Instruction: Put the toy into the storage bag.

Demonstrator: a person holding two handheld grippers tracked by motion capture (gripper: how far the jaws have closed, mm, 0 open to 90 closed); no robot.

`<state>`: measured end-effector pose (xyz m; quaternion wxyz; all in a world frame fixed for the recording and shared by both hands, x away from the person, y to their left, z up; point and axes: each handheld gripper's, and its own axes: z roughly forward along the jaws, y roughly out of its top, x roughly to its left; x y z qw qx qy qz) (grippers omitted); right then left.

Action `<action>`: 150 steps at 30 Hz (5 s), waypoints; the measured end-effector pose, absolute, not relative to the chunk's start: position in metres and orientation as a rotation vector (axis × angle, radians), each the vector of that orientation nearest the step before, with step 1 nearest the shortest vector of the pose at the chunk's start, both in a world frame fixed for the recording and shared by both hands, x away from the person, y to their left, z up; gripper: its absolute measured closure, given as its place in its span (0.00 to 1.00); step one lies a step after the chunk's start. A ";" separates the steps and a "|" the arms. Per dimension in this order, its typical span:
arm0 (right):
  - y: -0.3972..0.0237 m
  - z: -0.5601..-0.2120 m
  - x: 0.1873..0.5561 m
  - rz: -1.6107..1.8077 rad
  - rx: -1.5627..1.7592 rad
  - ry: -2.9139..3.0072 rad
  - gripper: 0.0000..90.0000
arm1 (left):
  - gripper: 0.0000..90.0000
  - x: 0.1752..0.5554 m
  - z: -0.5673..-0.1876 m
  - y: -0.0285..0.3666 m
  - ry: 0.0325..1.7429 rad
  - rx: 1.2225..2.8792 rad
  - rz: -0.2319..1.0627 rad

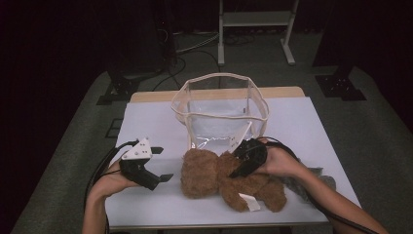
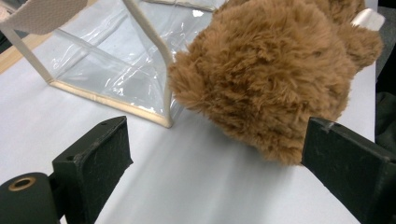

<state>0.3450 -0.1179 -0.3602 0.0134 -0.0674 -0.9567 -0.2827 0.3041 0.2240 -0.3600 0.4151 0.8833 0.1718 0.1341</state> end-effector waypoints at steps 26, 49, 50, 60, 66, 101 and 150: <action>-0.129 -0.294 0.331 -0.979 -0.146 -2.962 0.65 | 0.08 0.302 -0.356 0.235 0.454 2.200 0.359; -0.132 -0.200 0.327 -1.115 -0.104 -3.006 0.67 | 0.08 0.302 -0.355 0.238 0.458 2.195 0.369; -0.131 -0.194 0.327 -1.118 -0.097 -3.010 0.67 | 0.08 0.302 -0.355 0.239 0.455 2.194 0.369; -0.117 -0.142 0.337 -1.107 -0.075 -3.072 0.67 | 0.08 0.303 -0.356 0.241 0.465 2.187 0.364; -0.109 -0.111 0.350 -1.118 -0.088 -3.107 0.67 | 0.08 0.304 -0.357 0.241 0.466 2.189 0.359; -0.089 -0.090 0.493 -1.046 -0.407 -3.129 0.67 | 0.08 0.304 -0.360 0.247 0.470 2.183 0.351; -0.058 -0.140 0.469 -0.949 -0.245 -3.089 0.66 | 0.08 0.300 -0.358 0.247 0.462 2.181 0.356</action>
